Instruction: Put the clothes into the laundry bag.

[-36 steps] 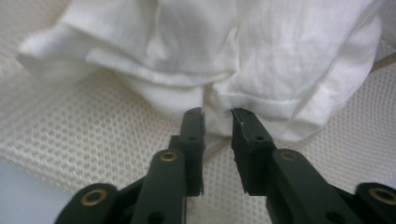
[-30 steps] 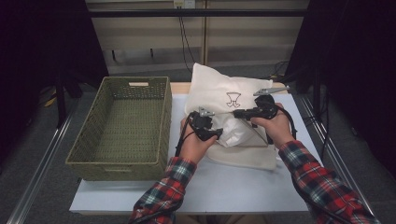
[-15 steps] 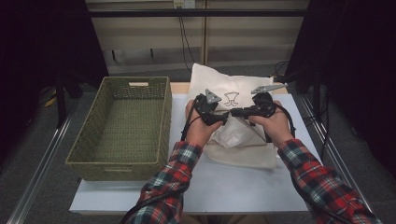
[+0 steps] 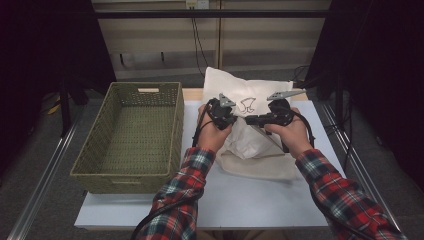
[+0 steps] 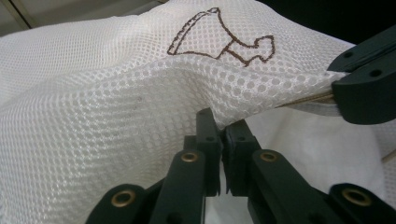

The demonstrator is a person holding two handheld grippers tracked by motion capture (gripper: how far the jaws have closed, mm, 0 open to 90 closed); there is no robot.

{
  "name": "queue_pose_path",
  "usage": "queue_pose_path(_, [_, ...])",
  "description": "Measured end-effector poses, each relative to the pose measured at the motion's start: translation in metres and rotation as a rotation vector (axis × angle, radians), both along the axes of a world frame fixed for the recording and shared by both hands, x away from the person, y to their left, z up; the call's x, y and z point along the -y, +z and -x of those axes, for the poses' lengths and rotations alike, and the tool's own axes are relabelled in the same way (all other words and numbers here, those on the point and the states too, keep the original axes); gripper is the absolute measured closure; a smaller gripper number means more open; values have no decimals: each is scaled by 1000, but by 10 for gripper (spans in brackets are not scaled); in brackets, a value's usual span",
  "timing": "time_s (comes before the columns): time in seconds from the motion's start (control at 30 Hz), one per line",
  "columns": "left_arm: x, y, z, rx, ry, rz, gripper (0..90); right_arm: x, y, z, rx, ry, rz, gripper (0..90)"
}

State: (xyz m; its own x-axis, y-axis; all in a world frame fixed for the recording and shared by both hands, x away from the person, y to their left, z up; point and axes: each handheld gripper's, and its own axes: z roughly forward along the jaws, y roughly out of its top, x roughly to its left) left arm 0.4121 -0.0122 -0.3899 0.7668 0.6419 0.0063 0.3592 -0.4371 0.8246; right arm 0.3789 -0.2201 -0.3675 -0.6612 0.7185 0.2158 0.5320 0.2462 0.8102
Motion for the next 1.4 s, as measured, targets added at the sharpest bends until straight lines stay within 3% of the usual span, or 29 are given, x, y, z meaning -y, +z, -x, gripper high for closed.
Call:
queue_pose_path(0.07, [-4, 3, 3, -26, 15, -6, 883, 0, 1, 1, 22, -5, 23, 814])
queue_pose_path(0.2, [-10, 2, 4, -71, 22, 6, 885, 0, 6, 8, 60, 10, 23, 721])
queue_pose_path(0.27, [-12, 1, 4, -98, 38, 8, 886, 0, 9, 12, 73, 36, 24, 722])
queue_pose_path(0.33, [-12, 0, 4, -110, 47, 26, 886, -2, 10, 17, 75, 72, 7, 782])
queue_pose_path(0.4, [-13, 1, 3, -125, 44, 17, 886, -6, 8, 20, 65, 94, 27, 829])
queue_pose_path(0.47, [-12, 2, 4, -142, 60, 28, 886, -9, 1, 22, 36, 128, 42, 900])
queue_pose_path(0.6, [-11, 4, 5, -165, 73, 33, 886, -17, -24, 21, -3, 151, 83, 900])
queue_pose_path(0.83, [-13, 0, 6, -210, 66, 49, 886, -16, -66, 15, -33, 128, 148, 900])
queue_pose_path(1.13, [-12, -7, 9, -276, 33, 65, 890, -9, -90, 0, 39, 51, 210, 900])
queue_pose_path(1.27, [-12, -10, 9, -294, 15, 50, 892, -8, -93, -8, 98, 8, 233, 900])
queue_pose_path(1.4, [-11, -14, 8, -318, 8, 58, 894, -6, -92, -18, 204, -58, 251, 900])
